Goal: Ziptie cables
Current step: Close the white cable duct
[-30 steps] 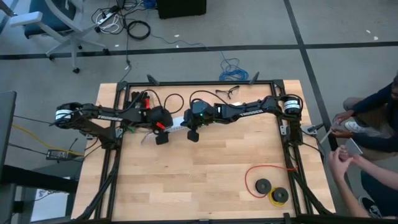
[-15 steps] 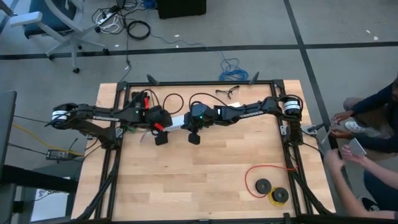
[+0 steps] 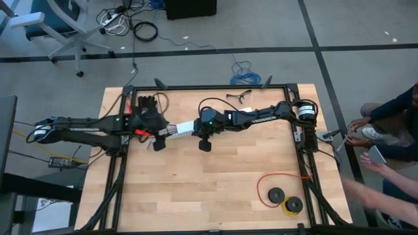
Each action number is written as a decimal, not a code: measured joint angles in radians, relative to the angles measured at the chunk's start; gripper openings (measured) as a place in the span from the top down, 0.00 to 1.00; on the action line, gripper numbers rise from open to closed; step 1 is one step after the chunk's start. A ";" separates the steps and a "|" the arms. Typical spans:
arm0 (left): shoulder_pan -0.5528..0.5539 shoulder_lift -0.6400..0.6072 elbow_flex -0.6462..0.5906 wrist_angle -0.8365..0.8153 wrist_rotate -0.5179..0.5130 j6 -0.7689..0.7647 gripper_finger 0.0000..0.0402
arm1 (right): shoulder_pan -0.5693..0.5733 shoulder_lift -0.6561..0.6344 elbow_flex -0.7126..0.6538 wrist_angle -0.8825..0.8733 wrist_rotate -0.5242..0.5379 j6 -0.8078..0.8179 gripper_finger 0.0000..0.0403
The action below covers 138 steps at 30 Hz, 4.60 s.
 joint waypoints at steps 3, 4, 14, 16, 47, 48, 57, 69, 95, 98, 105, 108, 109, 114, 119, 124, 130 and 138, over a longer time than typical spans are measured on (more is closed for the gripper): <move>0.000 -0.083 -0.112 0.135 -0.020 0.005 0.30 | 0.000 0.000 0.000 -0.006 -0.003 0.000 1.00; 0.000 -0.105 -0.150 0.185 -0.021 0.007 0.30 | 0.000 0.000 0.000 -0.006 -0.003 0.000 1.00; 0.003 -0.138 -0.351 0.471 -0.054 0.036 0.30 | 0.000 0.000 0.000 -0.009 -0.005 0.001 1.00; 0.004 -0.127 -0.351 0.467 -0.067 0.044 0.30 | 0.000 0.000 0.000 -0.008 -0.005 0.001 1.00; 0.003 -0.090 -0.350 0.557 -0.039 -0.070 0.12 | 0.018 0.000 0.000 -0.008 -0.004 0.000 1.00; 0.003 -0.090 -0.350 0.560 -0.040 -0.088 0.12 | 0.018 0.000 0.000 -0.008 -0.004 0.000 1.00; 0.021 -0.024 -0.349 0.548 -0.036 -0.050 0.12 | 0.018 0.000 0.000 -0.005 -0.003 -0.006 1.00; 0.113 0.185 -0.261 0.428 0.011 0.003 0.12 | 0.018 -0.001 0.000 -0.004 -0.004 -0.024 1.00; 0.121 0.251 -0.253 0.416 0.099 -0.029 0.37 | 0.001 -0.001 0.000 -0.002 -0.003 -0.026 1.00; 0.121 0.252 -0.254 0.432 0.093 -0.025 0.46 | -0.008 -0.001 0.000 -0.007 -0.003 -0.026 1.00; 0.121 0.252 -0.254 0.449 0.088 0.000 0.53 | -0.060 -0.001 0.000 -0.093 0.074 -0.030 1.00; 0.121 0.252 -0.254 0.467 0.088 0.009 0.53 | -0.087 -0.001 0.000 -0.098 0.080 -0.018 1.00; 0.121 0.252 -0.254 0.474 0.088 0.011 0.53 | -0.093 -0.001 0.000 -0.097 0.080 -0.015 1.00; 0.121 0.252 -0.254 0.491 0.088 0.033 0.53 | -0.107 0.005 0.000 -0.105 0.084 0.011 1.00; 0.121 0.267 -0.256 0.509 0.088 0.038 0.53 | -0.110 0.076 0.000 -0.029 0.031 0.038 1.00; 0.121 0.303 -0.256 0.549 0.085 0.037 0.53 | -0.097 0.200 0.086 0.075 -0.050 0.039 1.00; 0.121 0.321 -0.252 0.568 0.088 0.034 0.53 | -0.077 0.216 0.145 0.115 -0.093 -0.015 1.00; 0.121 0.334 -0.251 0.574 0.055 0.034 0.50 | -0.071 0.171 0.146 0.101 -0.115 -0.032 1.00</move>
